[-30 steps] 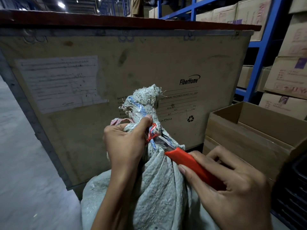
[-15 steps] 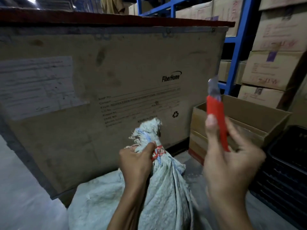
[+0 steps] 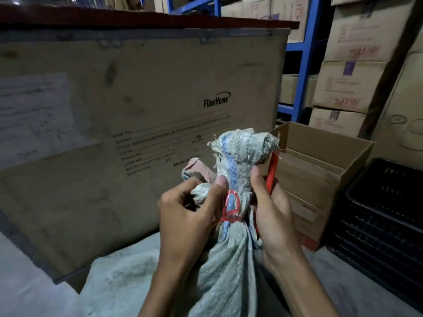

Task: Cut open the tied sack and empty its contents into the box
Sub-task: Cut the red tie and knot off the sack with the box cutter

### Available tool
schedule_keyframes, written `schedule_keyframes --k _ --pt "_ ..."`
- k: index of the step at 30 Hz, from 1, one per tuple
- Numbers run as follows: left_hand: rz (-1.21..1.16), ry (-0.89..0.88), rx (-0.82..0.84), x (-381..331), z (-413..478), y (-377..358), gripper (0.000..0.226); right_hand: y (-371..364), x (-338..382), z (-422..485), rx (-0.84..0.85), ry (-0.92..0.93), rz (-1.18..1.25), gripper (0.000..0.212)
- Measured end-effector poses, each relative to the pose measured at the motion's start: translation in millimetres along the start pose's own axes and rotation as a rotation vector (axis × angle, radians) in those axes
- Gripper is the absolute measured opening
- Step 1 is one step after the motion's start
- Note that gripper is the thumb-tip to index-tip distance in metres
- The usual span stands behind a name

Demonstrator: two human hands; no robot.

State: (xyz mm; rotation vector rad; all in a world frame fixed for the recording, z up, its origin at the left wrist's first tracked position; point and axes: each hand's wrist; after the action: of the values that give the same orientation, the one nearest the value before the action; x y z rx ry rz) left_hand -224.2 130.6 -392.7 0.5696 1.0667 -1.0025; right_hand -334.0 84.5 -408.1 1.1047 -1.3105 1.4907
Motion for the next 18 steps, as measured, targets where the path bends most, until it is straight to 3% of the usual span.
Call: schedule_keyframes --k 2,6,8,10,12,15,18 --pt "0.046 -0.020 0.022 -4 6 8 0.037 1 6 -1 -0.038 0.053 -0.036 0.057" --pt "0.157 0.122 0.118 -11 18 24 0.013 2 11 -2 -0.071 0.098 -0.038 0.056" --pt "0.422 0.103 0.064 -12 18 28 0.026 -1 9 -3 -0.123 0.118 -0.057 0.059" --pt "0.922 0.024 -0.037 -16 17 30 0.052 -3 6 -1 -0.147 0.112 -0.025 0.054" --pt "1.123 -0.121 -0.101 -29 14 29 0.058 -3 3 0 -0.133 0.074 0.071 0.045" --pt "0.913 -0.408 0.070 -31 14 29 0.047 -6 1 -3 -0.100 0.028 0.173 0.051" --pt "0.535 -0.226 0.141 -28 9 20 0.033 -8 3 -4 -0.099 0.033 0.190 0.047"
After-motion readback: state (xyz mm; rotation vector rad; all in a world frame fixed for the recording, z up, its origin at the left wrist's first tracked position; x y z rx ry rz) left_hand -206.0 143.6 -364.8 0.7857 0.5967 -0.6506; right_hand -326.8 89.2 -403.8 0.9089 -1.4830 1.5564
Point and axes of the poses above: each hand's wrist, its own z-axis towards the middle knuckle, its own y-axis out of the back of the hand, x = y × z, and after that the axes turned 4 degrees about -z, right-handed
